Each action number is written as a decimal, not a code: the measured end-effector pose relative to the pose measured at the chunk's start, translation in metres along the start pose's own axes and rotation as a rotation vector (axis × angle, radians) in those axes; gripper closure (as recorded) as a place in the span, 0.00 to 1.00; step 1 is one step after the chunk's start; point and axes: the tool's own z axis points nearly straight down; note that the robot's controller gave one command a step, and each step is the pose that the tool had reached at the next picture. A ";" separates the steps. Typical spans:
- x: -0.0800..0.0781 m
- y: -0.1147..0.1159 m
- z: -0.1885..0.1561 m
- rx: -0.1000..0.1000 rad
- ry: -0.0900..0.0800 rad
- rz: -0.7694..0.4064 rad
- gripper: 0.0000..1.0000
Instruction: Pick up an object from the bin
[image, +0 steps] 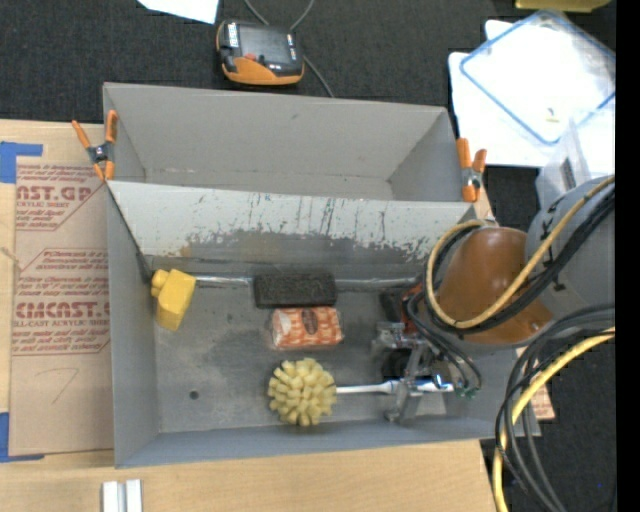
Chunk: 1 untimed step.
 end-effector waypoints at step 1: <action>0.000 0.003 -0.004 -0.004 0.016 0.016 1.00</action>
Offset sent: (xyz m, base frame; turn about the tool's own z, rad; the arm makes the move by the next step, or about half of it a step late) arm 0.0000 0.0000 0.0000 0.0000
